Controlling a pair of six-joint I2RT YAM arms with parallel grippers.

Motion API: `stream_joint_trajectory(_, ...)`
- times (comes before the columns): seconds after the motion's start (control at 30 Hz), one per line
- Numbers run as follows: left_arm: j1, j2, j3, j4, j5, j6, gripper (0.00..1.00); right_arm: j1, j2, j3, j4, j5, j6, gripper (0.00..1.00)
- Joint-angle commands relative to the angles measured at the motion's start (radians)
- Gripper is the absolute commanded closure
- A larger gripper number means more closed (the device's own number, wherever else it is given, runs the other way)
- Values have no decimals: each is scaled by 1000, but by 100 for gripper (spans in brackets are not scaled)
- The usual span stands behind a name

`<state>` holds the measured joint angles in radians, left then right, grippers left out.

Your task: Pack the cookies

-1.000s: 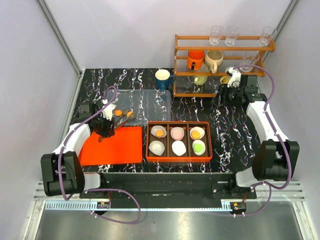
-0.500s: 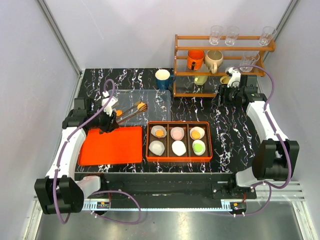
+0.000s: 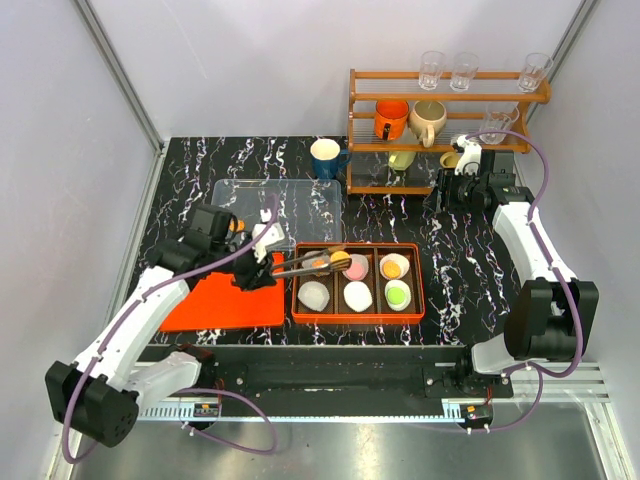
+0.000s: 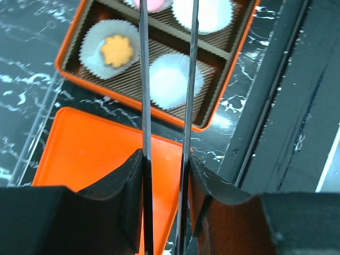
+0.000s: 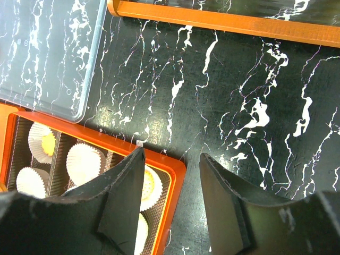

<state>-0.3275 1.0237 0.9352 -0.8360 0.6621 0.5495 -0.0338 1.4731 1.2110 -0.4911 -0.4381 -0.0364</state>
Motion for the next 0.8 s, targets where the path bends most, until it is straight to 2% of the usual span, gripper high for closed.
stream_joint_trajectory(0.0, -113, 1, 18, 67, -34, -54, 80, -5, -4, 18, 20, -8, -2, 46)
stream_joint_trajectory(0.27, -272, 62, -18, 133, -119, -108, 80, -5, -2, 15, 20, -7, -5, 46)
stream_joint_trajectory(0.77, -337, 141, -64, 199, -168, -115, 78, -5, -4, 12, 20, -7, -8, 46)
